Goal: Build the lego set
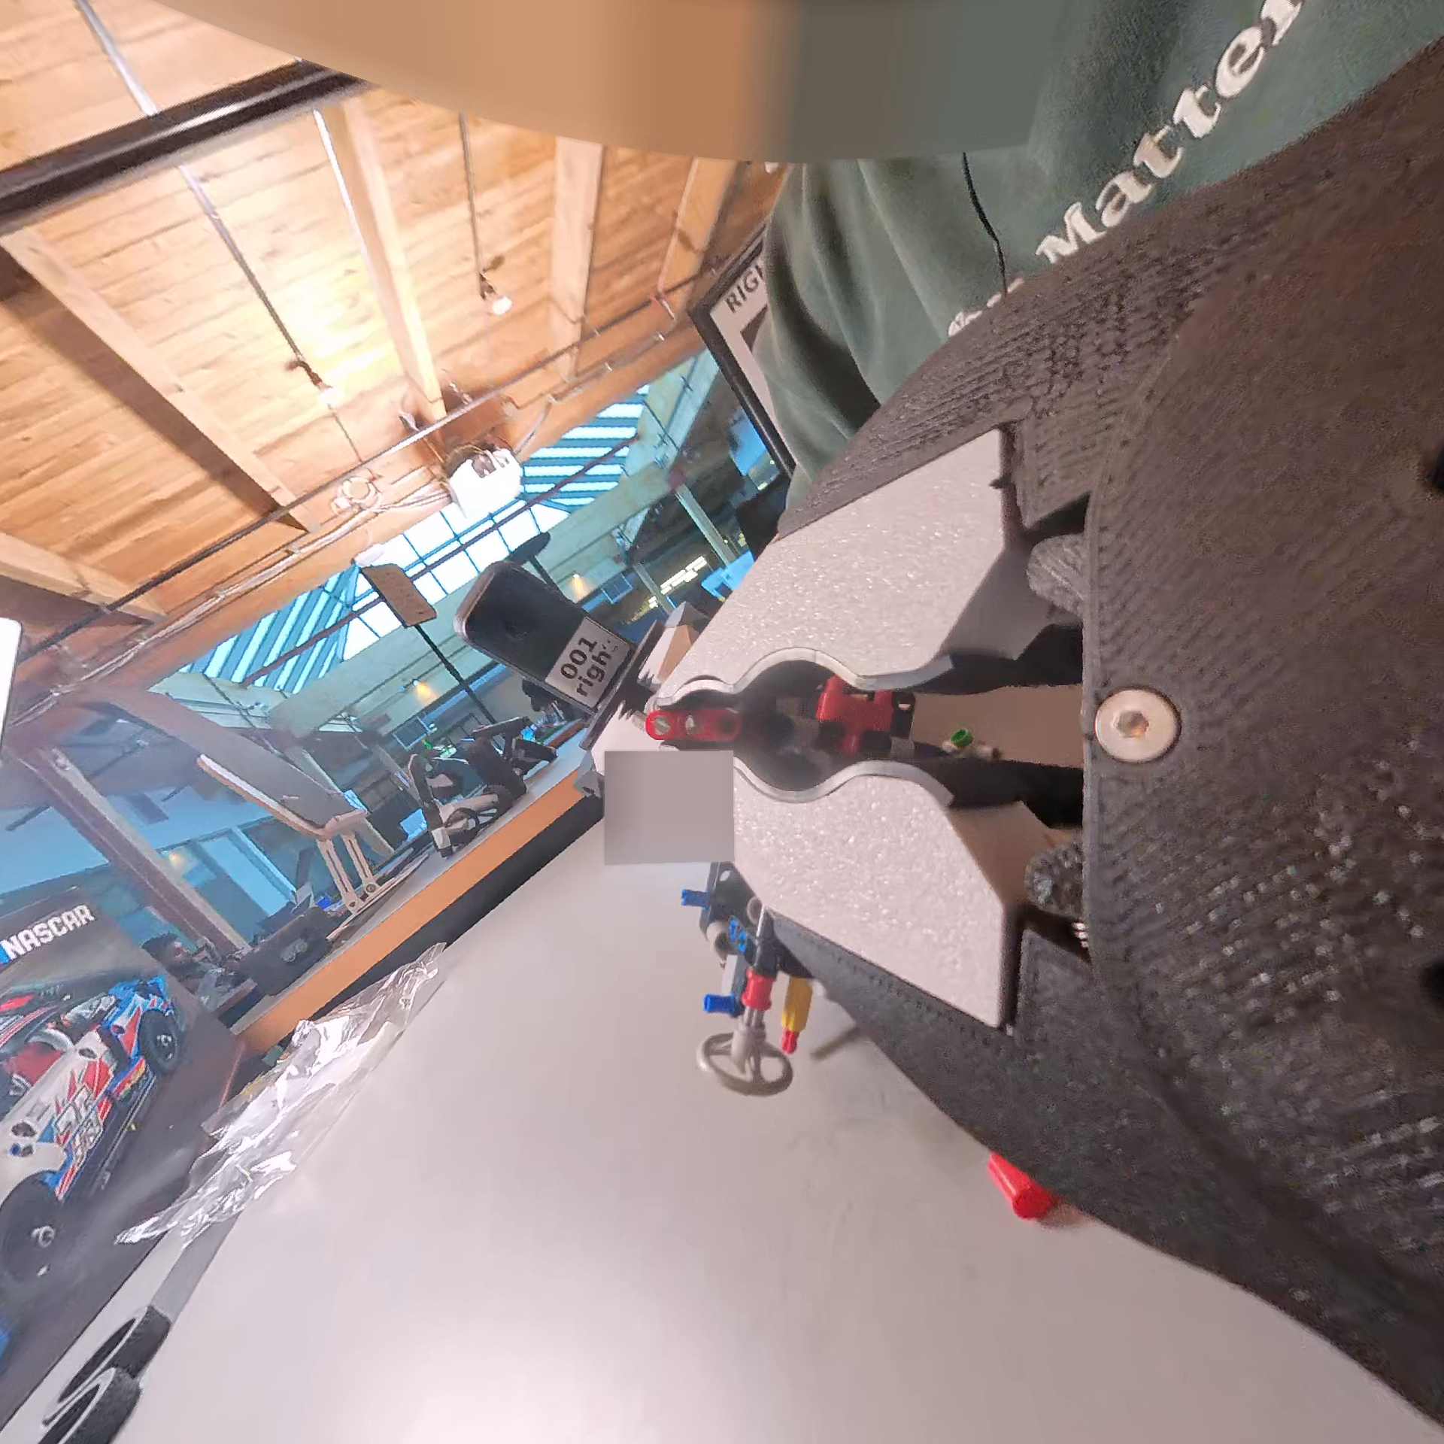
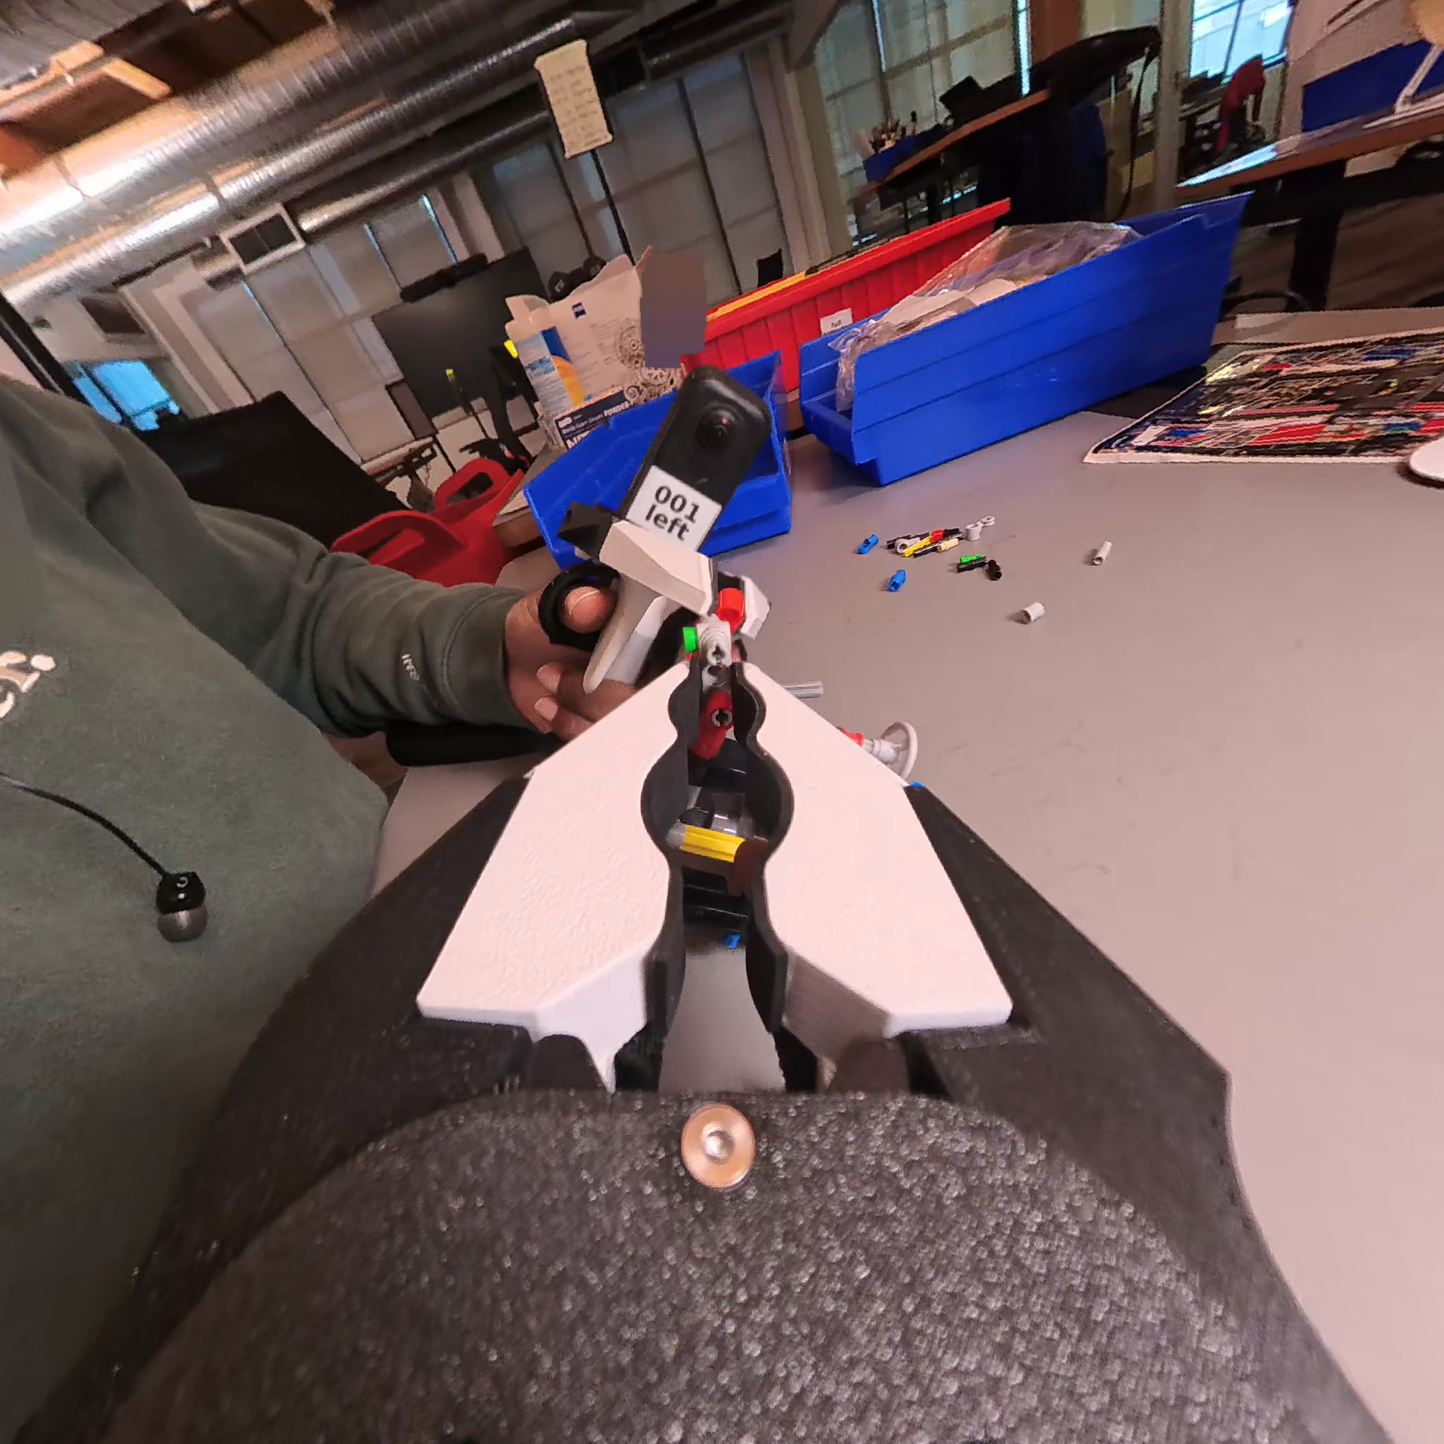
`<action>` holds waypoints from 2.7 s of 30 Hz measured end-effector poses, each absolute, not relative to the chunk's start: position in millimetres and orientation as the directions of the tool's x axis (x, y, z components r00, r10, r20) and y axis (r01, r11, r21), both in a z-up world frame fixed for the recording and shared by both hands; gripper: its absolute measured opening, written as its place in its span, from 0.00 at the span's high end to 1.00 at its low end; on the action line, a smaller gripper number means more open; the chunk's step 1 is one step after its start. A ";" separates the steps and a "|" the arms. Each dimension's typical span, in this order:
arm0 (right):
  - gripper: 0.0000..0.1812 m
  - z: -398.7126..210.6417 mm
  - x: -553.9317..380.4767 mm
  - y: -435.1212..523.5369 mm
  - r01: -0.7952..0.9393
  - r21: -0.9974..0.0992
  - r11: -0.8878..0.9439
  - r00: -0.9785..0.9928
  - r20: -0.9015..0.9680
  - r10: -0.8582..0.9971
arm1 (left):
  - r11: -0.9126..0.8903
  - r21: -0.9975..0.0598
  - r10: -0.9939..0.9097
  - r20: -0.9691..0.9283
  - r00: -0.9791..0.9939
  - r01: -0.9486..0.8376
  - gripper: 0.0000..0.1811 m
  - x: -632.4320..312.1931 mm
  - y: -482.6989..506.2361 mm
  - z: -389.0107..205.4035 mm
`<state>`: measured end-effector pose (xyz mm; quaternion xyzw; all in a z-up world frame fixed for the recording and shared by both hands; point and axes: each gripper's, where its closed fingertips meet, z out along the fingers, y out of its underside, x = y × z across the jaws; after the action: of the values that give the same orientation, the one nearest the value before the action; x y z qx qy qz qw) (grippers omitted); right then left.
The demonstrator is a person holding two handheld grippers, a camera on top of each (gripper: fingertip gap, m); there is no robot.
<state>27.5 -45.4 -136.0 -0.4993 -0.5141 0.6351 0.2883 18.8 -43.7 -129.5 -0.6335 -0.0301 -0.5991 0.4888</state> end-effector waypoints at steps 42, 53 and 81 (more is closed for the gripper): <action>0.97 -134.2 34.8 -63.1 0.227 -0.948 -0.223 -0.429 -0.302 0.851 | -0.494 -0.715 -0.652 0.681 0.333 0.495 0.97 35.7 -61.6 -127.1; 0.97 -135.5 39.6 -72.4 0.303 -0.950 -0.069 -0.476 -0.214 0.853 | -0.498 -0.802 -0.705 0.596 0.384 0.330 0.97 42.0 -71.2 -127.6; 0.97 -136.5 32.3 -81.1 0.357 -0.933 0.041 -0.489 -0.149 0.859 | -0.825 -0.496 -0.410 0.856 0.315 0.271 0.96 36.2 -78.2 -128.9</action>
<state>32.3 -81.1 -136.5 -0.4463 -0.6811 0.5296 0.2374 36.2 -78.2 -128.9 -0.7566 0.0462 -0.5832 0.2919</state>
